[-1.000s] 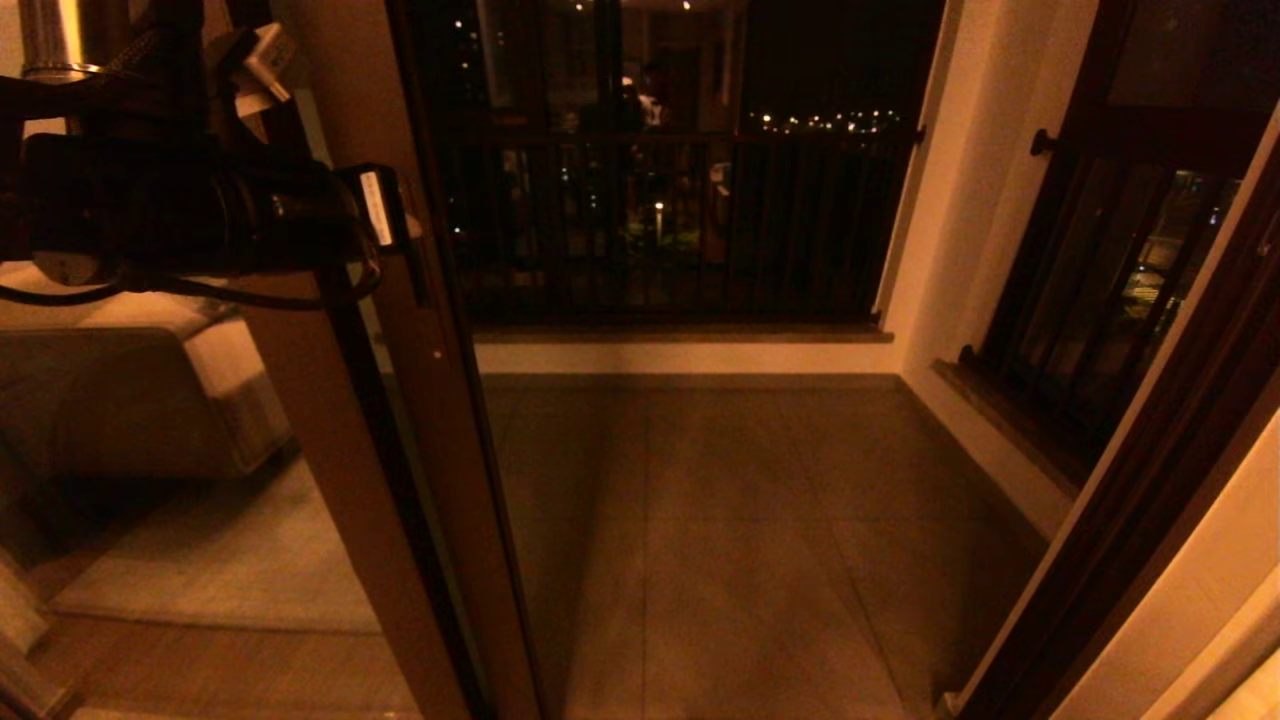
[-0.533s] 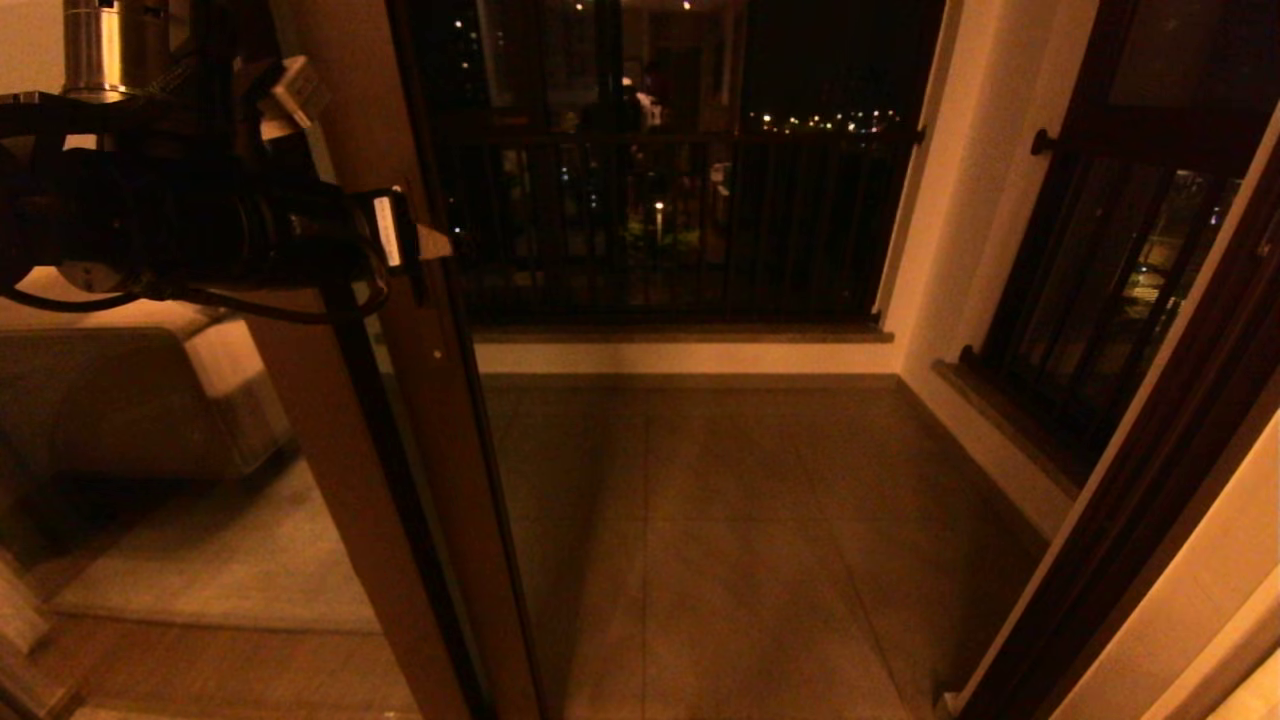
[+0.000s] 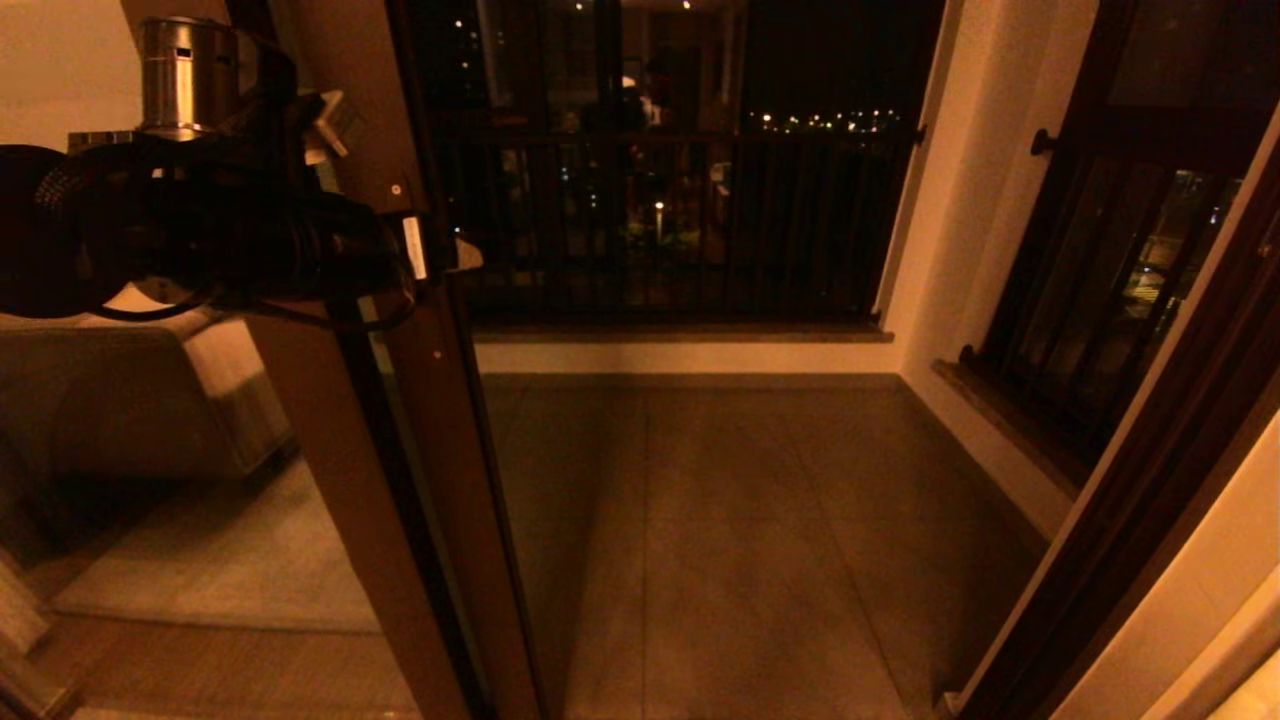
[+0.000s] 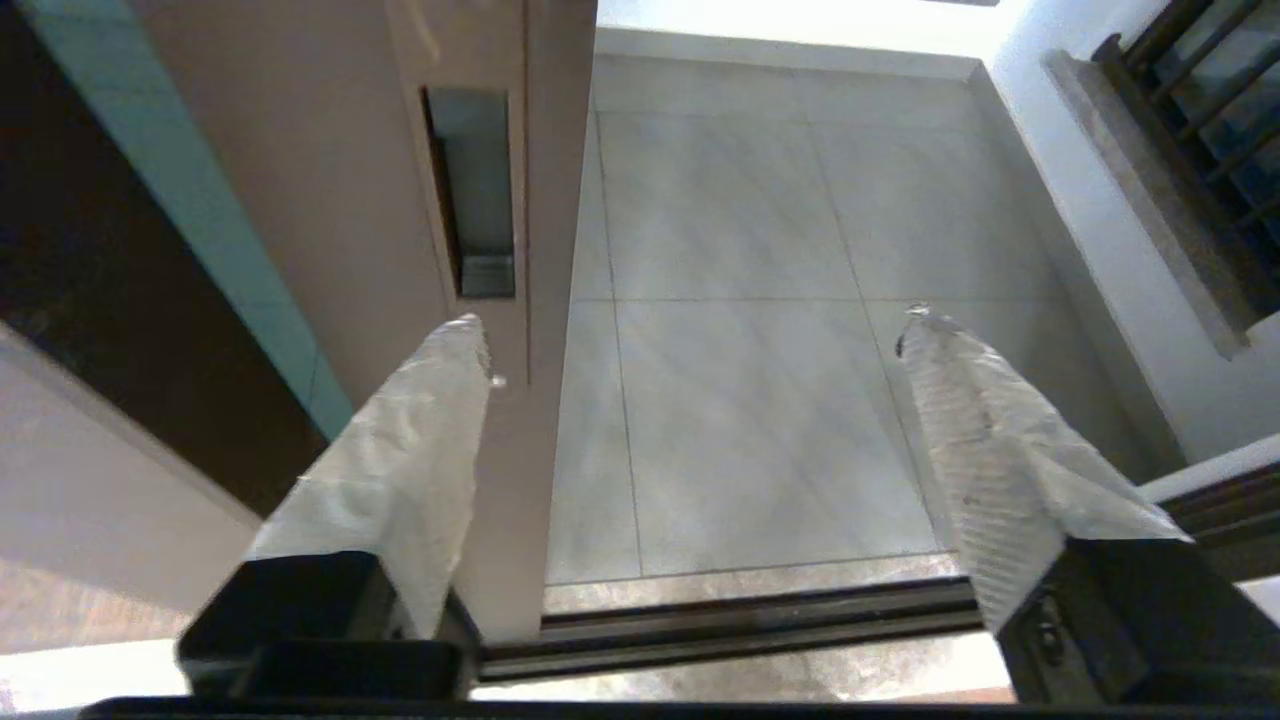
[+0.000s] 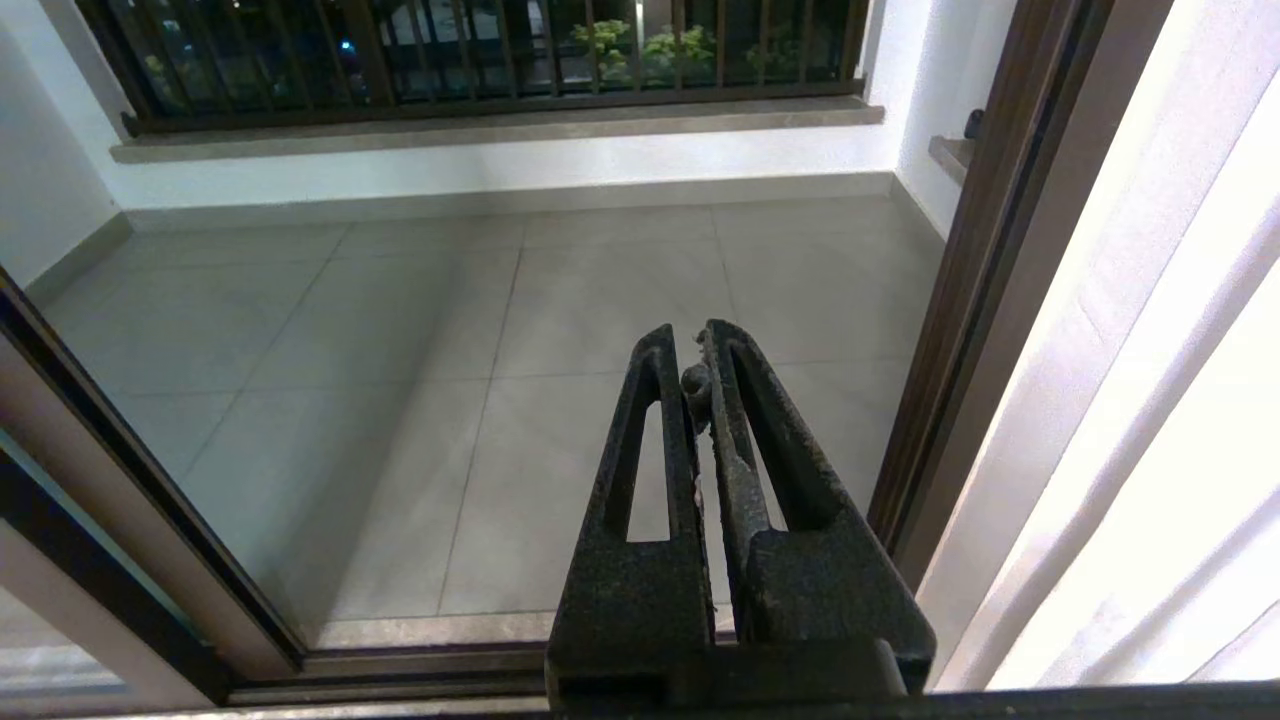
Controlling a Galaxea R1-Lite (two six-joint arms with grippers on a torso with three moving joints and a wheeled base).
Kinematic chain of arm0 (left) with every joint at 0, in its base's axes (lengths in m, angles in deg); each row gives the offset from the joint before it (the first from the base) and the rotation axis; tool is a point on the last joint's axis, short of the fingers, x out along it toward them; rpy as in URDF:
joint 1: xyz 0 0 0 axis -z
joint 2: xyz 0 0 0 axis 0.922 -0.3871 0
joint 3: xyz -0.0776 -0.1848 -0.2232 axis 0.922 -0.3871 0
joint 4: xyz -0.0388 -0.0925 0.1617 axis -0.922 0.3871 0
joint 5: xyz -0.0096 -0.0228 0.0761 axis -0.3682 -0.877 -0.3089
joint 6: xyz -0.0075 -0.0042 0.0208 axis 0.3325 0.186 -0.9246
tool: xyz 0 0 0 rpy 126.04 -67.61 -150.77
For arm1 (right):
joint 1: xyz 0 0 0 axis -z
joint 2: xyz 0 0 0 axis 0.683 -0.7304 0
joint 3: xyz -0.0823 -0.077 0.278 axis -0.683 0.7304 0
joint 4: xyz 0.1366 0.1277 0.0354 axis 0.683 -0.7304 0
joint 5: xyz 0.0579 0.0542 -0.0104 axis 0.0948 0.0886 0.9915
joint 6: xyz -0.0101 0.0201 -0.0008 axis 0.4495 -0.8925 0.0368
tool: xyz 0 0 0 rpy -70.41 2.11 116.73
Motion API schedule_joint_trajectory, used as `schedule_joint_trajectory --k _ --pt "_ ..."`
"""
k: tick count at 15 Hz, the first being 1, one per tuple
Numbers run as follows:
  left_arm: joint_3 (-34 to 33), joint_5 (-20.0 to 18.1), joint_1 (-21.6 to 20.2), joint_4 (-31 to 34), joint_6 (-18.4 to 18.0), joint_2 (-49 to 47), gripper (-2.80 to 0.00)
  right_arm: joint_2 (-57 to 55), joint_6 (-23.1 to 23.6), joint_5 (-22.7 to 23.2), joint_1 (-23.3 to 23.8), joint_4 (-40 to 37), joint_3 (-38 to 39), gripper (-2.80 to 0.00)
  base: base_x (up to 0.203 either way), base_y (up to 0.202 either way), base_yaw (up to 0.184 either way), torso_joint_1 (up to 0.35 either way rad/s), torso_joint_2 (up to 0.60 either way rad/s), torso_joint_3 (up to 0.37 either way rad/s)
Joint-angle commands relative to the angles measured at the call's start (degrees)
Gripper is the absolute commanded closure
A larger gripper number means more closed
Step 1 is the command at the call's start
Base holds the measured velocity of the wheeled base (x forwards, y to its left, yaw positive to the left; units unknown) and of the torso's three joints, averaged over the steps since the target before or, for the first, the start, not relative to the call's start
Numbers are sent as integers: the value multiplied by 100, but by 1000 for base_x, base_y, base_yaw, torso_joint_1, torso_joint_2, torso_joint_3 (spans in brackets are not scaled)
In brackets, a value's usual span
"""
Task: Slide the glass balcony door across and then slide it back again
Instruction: Close the slid door
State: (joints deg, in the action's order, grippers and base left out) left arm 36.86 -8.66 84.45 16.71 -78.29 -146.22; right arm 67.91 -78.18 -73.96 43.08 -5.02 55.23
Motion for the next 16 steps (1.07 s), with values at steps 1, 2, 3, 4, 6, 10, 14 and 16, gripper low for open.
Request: schedule_joint_trajectory --k 1,2,3,4,6,10,14,16 --pt "83 2 0 5 9 -125 -280 2 1 0 0 2 -1 0 0 0 0 0 0 0" --pt "115 9 0 5 9 -191 -280 2 1 0 0 2 -1 0 0 0 0 0 0 0" --pt "140 13 -2 5 9 -242 -280 2 1 0 0 2 1 0 0 0 0 0 0 0" --pt "193 13 -2 5 9 -285 -280 2 1 0 0 2 -1 0 0 0 0 0 0 0" --pt "318 6 -30 -3 9 -422 -280 2 1 0 0 2 6 0 0 0 0 0 0 0" --pt "541 -28 -97 -4 9 -635 -280 2 1 0 0 2 -1 0 0 0 0 0 0 0" --pt "613 -50 -88 -4 9 -716 -280 2 1 0 0 2 7 0 0 0 0 0 0 0" --pt "639 -51 -68 5 9 -698 -280 2 1 0 0 2 7 0 0 0 0 0 0 0"
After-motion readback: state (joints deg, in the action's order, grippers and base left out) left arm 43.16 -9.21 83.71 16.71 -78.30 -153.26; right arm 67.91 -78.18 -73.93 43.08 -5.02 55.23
